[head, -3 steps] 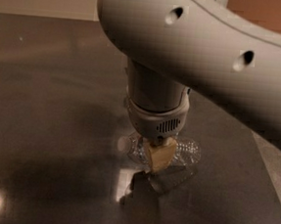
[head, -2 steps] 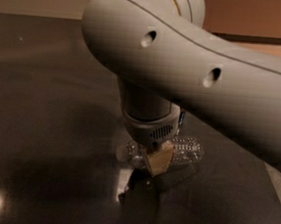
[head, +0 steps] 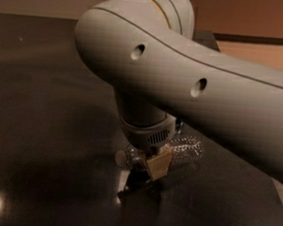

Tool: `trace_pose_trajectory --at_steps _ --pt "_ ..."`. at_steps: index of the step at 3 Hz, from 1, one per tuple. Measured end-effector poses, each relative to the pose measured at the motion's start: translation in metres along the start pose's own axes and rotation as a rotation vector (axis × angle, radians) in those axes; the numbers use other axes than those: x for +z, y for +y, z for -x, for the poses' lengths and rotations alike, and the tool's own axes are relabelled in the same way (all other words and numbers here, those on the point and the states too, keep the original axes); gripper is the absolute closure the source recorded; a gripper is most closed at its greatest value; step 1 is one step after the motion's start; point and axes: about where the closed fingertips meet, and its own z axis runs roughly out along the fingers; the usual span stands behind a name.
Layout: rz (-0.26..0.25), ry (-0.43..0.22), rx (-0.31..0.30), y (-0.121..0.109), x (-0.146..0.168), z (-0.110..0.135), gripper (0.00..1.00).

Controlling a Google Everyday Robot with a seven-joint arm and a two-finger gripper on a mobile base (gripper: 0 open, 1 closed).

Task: Knock water bottle over

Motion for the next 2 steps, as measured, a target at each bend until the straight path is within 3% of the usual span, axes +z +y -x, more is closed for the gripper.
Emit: trace_pose_trajectory --at_steps 1,2 --pt "-0.012 -0.002 0.0 -0.0021 -0.0012 0.0013 0.0" --pt "-0.013 -0.002 0.0 -0.0021 -0.0012 0.0013 0.0"
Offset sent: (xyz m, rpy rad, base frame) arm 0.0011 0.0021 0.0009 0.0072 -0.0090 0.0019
